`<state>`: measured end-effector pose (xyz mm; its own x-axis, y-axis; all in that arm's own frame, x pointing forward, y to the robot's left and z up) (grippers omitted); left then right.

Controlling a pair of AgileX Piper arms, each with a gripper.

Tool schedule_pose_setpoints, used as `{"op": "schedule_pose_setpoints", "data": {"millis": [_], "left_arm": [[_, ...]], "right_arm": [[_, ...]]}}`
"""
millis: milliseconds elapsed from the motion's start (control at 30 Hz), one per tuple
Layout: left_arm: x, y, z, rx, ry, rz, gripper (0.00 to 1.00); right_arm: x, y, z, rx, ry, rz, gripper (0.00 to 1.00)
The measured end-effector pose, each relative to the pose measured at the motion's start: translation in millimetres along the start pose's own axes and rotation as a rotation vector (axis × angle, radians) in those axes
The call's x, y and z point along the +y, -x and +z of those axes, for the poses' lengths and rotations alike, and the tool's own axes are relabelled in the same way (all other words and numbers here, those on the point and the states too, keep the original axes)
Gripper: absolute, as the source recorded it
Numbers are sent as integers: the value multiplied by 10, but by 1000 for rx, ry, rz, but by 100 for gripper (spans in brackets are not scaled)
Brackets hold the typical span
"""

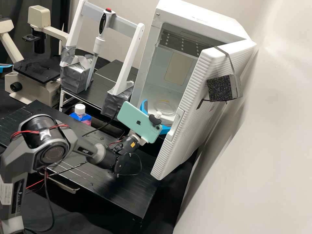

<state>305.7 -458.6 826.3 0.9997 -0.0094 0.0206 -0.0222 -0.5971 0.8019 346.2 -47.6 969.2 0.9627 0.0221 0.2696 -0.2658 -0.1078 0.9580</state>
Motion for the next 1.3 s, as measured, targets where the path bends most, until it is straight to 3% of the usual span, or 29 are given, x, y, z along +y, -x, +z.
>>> {"op": "schedule_pose_setpoints", "data": {"millis": [400,533,700,1033,1067,1300], "left_arm": [[0,0,0,0,0,0,100],[0,0,0,0,0,0,100],[0,0,0,0,0,0,100],[0,0,0,0,0,0,100],[0,0,0,0,0,0,100],[0,0,0,0,0,0,100]], "right_arm": [[-67,-491,20,-23,29,-40,100],[-166,-605,71,-50,56,-94,100],[-260,-645,112,-67,67,-131,100],[-272,-729,146,-55,75,-132,100],[-273,-739,149,-55,77,-133,0],[-294,-784,202,-80,95,-154,0]]}}
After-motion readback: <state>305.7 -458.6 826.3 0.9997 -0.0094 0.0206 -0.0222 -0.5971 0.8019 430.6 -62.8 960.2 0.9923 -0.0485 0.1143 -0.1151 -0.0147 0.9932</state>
